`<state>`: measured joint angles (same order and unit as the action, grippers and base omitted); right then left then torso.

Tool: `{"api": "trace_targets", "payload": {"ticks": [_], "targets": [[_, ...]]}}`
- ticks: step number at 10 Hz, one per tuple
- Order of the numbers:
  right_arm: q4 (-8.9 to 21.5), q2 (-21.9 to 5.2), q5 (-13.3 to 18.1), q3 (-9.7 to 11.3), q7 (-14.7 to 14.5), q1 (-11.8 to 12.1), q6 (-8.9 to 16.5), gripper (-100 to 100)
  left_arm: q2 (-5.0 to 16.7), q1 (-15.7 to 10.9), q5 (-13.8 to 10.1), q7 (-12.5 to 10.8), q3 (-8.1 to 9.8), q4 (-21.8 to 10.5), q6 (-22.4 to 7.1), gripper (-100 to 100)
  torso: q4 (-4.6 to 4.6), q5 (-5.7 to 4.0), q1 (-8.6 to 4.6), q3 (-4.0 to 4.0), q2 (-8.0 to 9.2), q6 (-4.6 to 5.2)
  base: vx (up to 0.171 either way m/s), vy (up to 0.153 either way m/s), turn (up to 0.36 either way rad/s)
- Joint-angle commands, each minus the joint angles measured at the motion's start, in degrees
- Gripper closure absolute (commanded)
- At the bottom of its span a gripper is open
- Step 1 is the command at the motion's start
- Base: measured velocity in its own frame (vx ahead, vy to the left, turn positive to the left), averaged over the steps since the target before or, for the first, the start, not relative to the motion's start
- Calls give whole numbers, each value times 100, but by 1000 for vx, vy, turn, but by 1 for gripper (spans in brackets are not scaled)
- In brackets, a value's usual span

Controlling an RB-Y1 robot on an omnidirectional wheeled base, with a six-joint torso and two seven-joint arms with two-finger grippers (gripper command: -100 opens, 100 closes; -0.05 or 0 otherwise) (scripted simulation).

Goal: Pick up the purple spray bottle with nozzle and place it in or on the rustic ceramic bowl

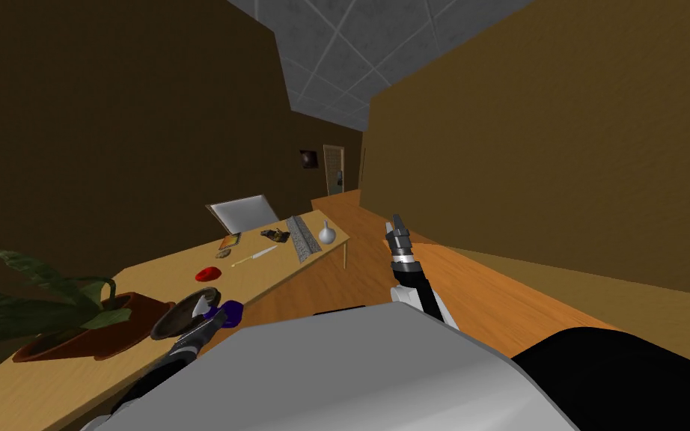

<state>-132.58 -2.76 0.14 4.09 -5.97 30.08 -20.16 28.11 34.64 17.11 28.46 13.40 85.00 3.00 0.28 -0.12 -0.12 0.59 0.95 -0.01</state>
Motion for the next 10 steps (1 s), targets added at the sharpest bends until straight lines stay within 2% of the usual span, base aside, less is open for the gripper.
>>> {"api": "trace_targets", "payload": {"ticks": [1, 2, 4, 6, 10], "targets": [[0, 0, 0, 0, 0, 0, 0, 0, -90, -117, 0, 102, 110, 98, 110, 100, 0, 0, 0, 0, 0, 0, -222, 42, 40], [0, 0, 0, 0, 0, 0, 0, 0, -143, -283, 50, 131, 220, 111, 179, 100, 2, 2, 13, 4, 8, 0, -224, 54, 107], [0, -1, 0, -1, 0, 1, 0, 0, -165, -486, 171, 126, 347, 94, 228, 100, 4, 1, 41, -6, -20, 0, -63, 117, 82], [0, -1, 0, -1, 0, 3, 0, 0, -159, -667, 325, 107, 459, 55, 261, 100, -10, 9, 43, -41, -79, 5, 42, 103, 67], [0, -2, 0, -2, 0, 4, -1, 0, -76, -1086, 781, -1, 721, -74, 286, 100, -22, 12, 69, -72, -130, 0, 104, 159, 103]]}}
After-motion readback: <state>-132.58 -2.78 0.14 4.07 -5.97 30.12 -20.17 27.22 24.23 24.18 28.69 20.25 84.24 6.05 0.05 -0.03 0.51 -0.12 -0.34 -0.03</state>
